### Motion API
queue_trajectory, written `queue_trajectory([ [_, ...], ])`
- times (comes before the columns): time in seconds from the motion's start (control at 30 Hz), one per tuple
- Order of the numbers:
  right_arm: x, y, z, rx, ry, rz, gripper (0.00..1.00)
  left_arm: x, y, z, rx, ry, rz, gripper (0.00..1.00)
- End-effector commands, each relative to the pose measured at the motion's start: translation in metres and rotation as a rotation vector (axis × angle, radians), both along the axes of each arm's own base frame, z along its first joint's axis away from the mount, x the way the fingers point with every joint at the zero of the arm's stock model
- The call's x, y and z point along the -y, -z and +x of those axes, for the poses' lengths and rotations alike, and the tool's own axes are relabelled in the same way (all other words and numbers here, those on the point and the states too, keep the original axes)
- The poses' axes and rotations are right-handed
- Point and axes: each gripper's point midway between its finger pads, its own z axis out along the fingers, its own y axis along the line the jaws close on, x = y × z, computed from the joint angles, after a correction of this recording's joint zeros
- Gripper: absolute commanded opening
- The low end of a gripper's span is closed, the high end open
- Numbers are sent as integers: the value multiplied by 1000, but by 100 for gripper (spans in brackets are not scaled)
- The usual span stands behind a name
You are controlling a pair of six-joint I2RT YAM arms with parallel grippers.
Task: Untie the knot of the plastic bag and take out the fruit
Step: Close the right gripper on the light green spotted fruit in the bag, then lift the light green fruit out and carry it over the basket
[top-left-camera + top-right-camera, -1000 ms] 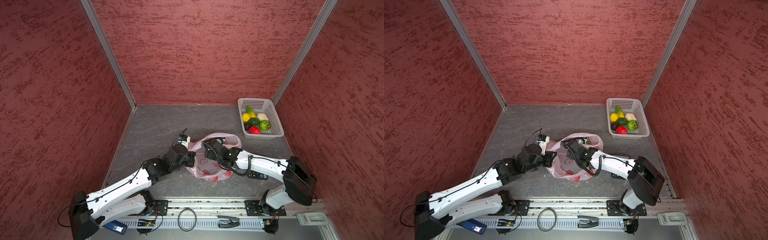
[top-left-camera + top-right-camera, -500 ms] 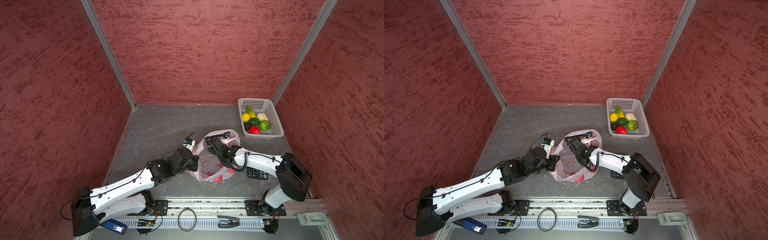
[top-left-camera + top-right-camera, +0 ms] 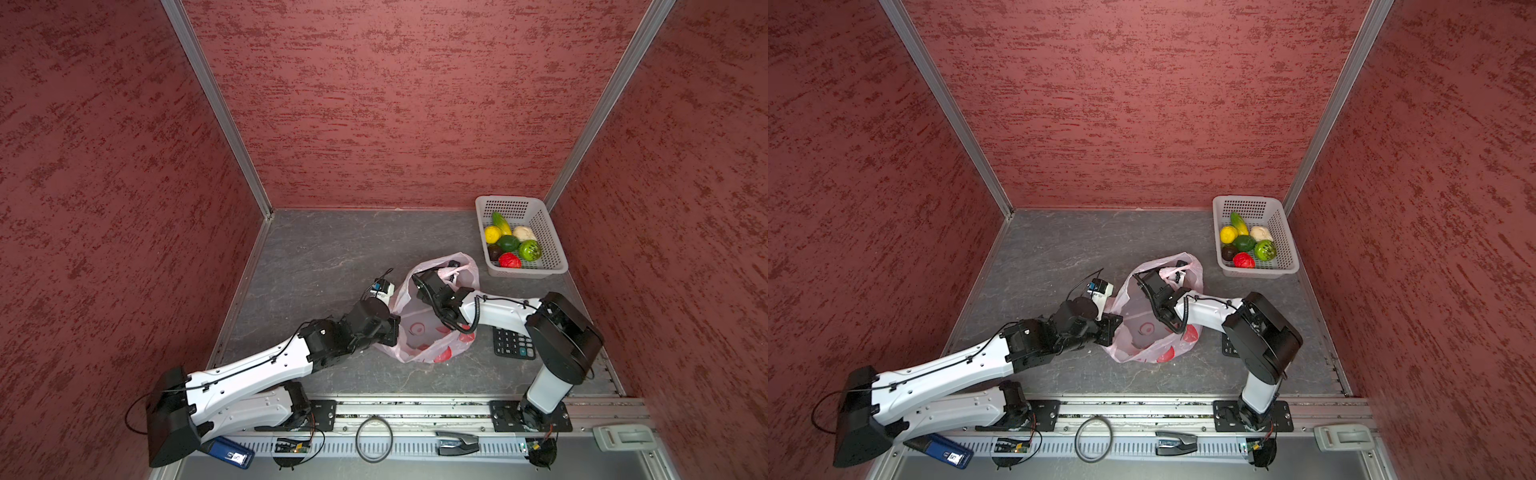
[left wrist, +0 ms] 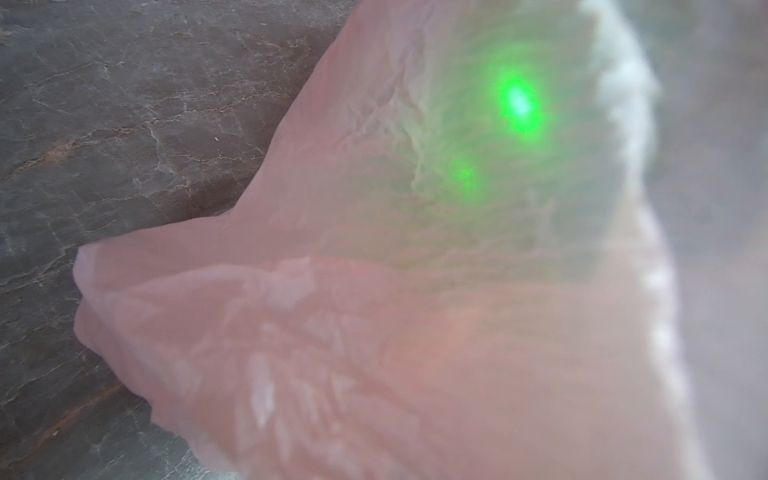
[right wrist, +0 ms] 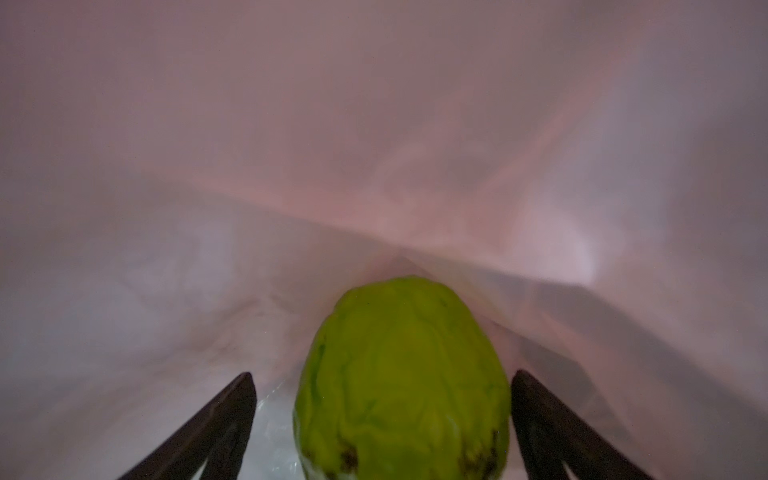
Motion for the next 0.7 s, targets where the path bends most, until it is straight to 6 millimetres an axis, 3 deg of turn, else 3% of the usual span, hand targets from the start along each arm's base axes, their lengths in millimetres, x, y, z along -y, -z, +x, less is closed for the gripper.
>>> queue_trajectory([
  [0.0, 1, 0, 14, 38, 7, -4, 92, 2, -6, -2, -1, 6, -4, 0],
  [0.43, 0, 0, 20, 47, -45, 10, 60, 8, -7, 3, 10, -4, -6, 0],
  [0.67, -10, -11, 21, 67, -92, 60, 55, 5, -6, 6, 19, -30, -7, 0],
])
